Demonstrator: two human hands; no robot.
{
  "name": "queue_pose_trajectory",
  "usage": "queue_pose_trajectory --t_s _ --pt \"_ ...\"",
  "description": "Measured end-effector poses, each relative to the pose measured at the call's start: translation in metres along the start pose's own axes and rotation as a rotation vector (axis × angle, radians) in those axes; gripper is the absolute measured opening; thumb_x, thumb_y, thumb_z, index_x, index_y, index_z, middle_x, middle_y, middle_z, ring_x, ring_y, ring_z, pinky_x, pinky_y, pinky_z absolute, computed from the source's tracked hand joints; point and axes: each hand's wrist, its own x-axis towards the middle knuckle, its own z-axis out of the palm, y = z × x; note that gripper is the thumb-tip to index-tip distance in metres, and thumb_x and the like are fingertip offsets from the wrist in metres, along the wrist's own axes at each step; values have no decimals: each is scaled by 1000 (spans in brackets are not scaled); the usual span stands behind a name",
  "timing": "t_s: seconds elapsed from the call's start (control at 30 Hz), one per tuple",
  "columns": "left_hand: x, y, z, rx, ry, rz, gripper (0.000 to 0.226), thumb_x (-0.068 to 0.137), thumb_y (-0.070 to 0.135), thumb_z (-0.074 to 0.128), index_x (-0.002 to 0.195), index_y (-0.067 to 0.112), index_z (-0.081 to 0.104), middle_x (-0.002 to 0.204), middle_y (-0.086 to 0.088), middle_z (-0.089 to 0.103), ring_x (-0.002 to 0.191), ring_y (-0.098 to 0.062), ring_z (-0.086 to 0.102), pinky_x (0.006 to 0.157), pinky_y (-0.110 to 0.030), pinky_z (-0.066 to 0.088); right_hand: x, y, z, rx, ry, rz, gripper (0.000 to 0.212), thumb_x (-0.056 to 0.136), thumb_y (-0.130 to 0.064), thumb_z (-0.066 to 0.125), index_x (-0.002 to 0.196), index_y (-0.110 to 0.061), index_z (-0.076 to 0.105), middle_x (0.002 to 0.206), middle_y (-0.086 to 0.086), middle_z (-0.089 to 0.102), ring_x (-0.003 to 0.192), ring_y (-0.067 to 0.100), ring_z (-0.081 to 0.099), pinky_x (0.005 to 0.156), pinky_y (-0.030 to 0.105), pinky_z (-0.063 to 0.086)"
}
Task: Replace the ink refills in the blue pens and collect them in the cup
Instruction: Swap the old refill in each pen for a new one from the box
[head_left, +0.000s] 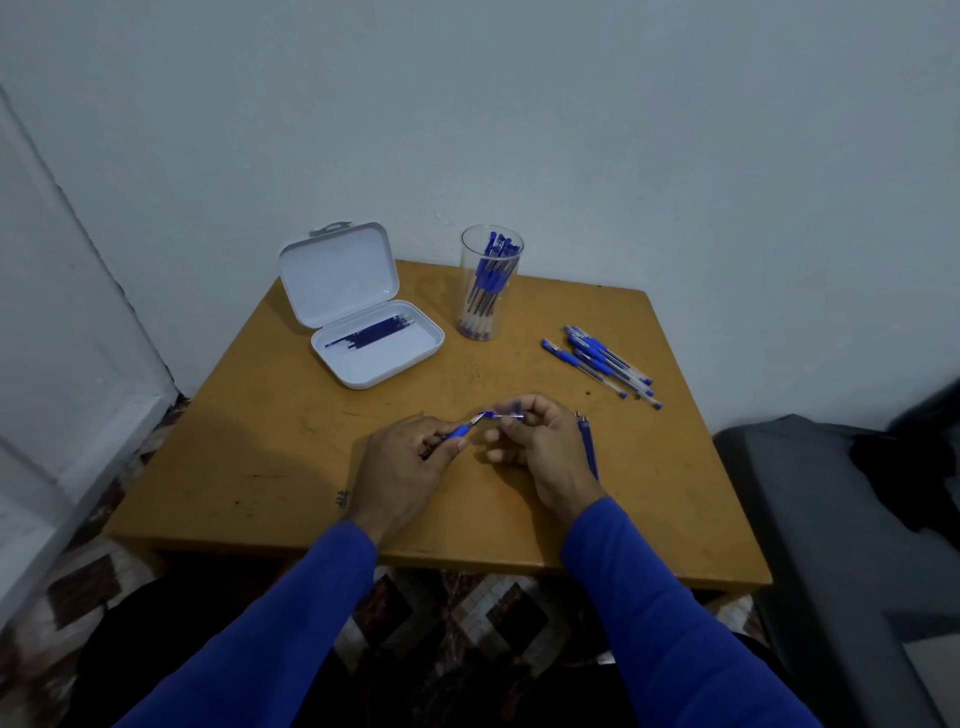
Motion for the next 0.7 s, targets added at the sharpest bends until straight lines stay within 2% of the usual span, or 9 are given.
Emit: queue_pose_trajectory --t_s 0.17,0.27,0.43,0.53,0.7 --pt "-1 1 0 1 5 7 16 90 30 75 105 26 77 88 17 69 82 1 61 68 -10 44 -2 1 0 -9 -14 -35 16 100 -5 59 115 -6 61 86 9 72 65 18 65 59 32 59" --pt "-1 2 0 2 10 22 16 89 29 76 104 25 78 84 17 67 80 -1 61 64 -9 43 -5 -1 0 -15 -30 -56 14 99 -7 62 112 -5 64 86 10 70 62 14 62 55 28 57" --pt "-1 3 -2 -11 29 16 16 90 27 76 105 25 78 84 18 67 81 -2 61 64 -10 44 -7 -4 4 -23 -9 -72 26 99 -9 61 124 -14 67 93 12 72 65 15 64 57 26 56" --pt "-2 3 -2 -17 29 18 17 90 28 75 107 25 77 85 18 67 80 -2 61 66 -13 44 -8 -5 6 2 19 -106 27 100 -7 60 126 -13 65 93 13 72 71 19 69 56 27 58" --pt "-1 3 -2 -6 39 24 16 90 28 74 105 24 77 84 17 67 79 0 60 63 -9 41 -11 -11 14 -7 10 -137 24 99 -7 60 123 -12 61 93 13 74 79 26 76 55 28 60"
